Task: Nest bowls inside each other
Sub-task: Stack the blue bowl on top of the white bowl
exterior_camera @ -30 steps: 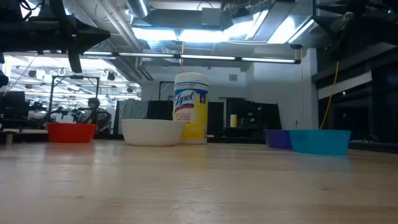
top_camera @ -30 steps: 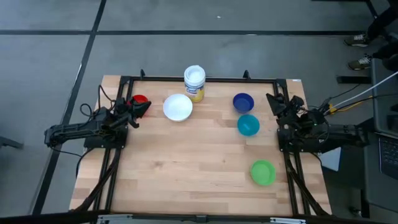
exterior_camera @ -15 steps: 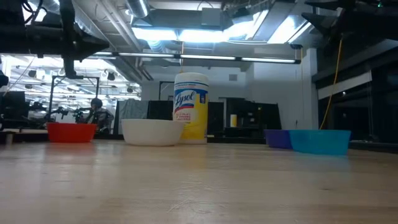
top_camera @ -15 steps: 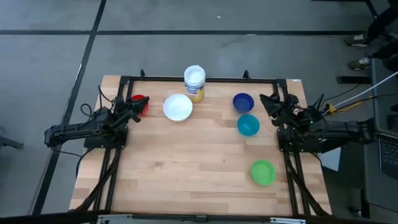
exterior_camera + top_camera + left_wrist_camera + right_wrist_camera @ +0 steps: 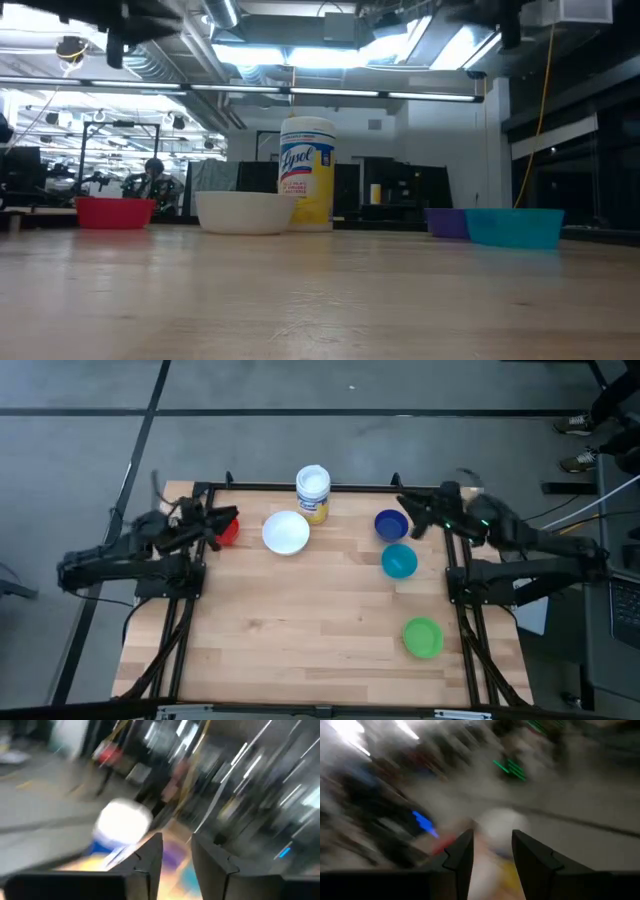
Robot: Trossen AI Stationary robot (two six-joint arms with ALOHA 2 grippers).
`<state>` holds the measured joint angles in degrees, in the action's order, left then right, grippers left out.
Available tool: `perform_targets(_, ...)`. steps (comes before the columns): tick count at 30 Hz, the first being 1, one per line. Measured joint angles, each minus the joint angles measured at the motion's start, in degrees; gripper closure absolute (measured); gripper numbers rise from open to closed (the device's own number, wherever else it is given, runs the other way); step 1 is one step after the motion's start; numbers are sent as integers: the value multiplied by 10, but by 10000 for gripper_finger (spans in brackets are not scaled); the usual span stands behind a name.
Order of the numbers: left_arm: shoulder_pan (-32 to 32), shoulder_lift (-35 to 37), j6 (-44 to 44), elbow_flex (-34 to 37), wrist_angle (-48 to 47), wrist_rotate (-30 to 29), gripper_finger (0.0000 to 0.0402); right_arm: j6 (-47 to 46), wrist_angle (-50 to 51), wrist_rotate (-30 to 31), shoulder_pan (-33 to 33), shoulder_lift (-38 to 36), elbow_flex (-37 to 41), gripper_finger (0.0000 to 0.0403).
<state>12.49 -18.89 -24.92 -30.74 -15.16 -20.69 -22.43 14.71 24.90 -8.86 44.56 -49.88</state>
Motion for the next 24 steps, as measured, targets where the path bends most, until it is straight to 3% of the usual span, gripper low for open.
perform_targets(4,0,-116,31,-111,-196,-37,284,2,242,65,-30,110,-162,266)
perform_targets(9,13,-226,84,-190,-323,-52,284,-7,418,33,-77,239,-285,266)
perform_targets(14,40,-295,154,-204,-347,-45,283,2,436,-13,-99,329,-309,266)
perform_targets(24,81,-350,227,-205,-340,6,283,-34,427,-86,-109,439,-309,265)
